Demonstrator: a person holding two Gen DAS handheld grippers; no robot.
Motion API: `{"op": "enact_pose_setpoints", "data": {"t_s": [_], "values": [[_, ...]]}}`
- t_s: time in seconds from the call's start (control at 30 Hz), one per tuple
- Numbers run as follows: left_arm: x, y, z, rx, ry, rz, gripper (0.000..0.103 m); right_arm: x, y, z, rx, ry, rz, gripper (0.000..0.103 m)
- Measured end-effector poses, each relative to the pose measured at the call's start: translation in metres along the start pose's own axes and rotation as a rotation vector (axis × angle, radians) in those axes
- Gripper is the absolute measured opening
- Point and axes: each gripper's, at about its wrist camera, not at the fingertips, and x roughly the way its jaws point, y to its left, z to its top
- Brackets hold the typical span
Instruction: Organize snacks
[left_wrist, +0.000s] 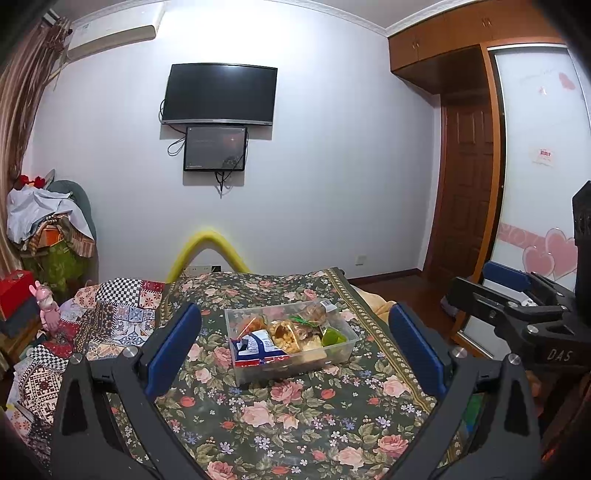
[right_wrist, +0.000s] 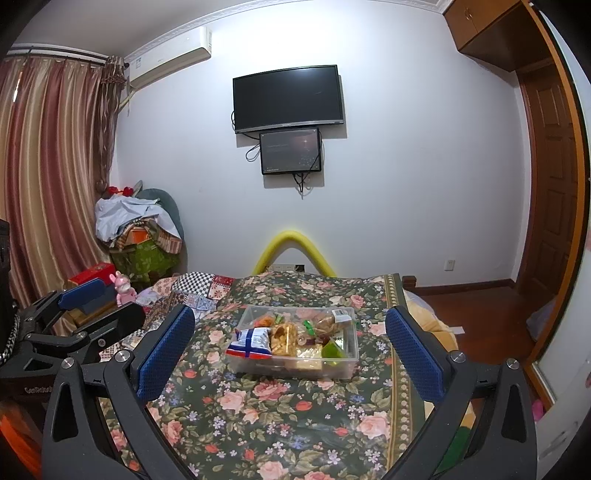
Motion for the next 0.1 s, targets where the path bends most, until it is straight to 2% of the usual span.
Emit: {"op": "enact_pose_setpoints", "data": {"t_s": [0.1], "values": [[0.0004, 0.0001, -0.0007, -0.002, 0.005, -0.005, 0.103, -0.0002, 0.0003, -0.0004, 0.000, 0.000, 0.000, 0.103]]}}
